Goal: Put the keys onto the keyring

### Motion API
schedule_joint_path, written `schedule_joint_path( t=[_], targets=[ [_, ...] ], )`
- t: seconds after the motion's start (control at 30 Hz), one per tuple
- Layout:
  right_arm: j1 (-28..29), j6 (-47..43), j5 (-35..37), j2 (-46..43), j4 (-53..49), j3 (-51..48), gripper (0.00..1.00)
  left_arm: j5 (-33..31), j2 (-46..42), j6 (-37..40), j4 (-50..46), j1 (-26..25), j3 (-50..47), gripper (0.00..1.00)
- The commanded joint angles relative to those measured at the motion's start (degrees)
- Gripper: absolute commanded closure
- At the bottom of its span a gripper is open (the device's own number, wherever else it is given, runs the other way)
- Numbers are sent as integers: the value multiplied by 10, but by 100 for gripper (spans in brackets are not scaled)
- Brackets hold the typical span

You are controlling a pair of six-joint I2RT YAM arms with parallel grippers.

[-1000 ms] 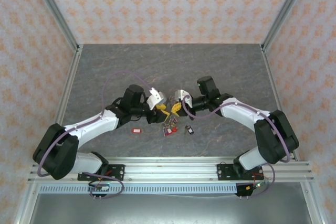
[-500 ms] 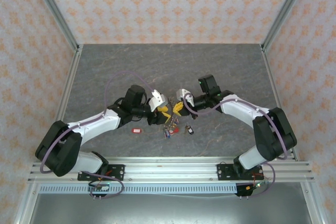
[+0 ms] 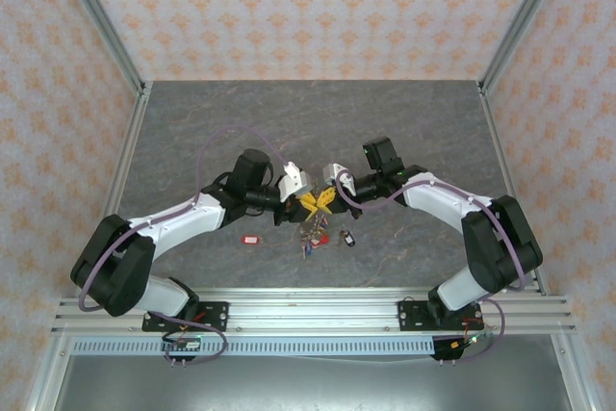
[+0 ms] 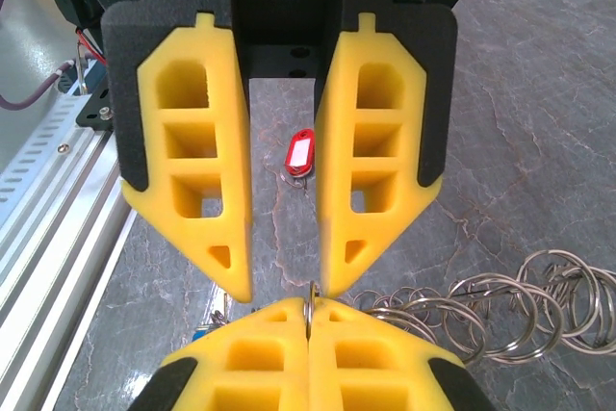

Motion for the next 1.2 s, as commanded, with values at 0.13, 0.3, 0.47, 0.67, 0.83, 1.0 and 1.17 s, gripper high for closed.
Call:
schedule_joint_path(
  t=[0.13, 0.3, 0.47, 0.67, 0.83, 1.0, 1.17],
  targets=[
    [0, 3, -36, -22, 35, -5, 100, 18, 11, 48, -57, 6, 26, 71],
    [0, 4, -40, -25, 35, -9, 100, -18, 8, 35, -25, 6, 14, 68],
    [-1, 5, -51, -21, 30, -2, 100, -32, -1, 28, -7, 5, 9, 71],
    [0, 7, -68, -15, 23, 7, 100, -26, 8, 22, 6, 2, 13, 75],
    [0, 9, -66, -17, 20, 7, 100, -14, 17, 31, -14, 0, 27, 87],
    [0, 8, -28, -27, 14, -1, 100, -26, 8, 37, -20, -3, 26, 100],
    [-1, 5, 64, -61, 31, -42, 91, -48, -4, 26, 2, -3, 15, 100]
  ],
)
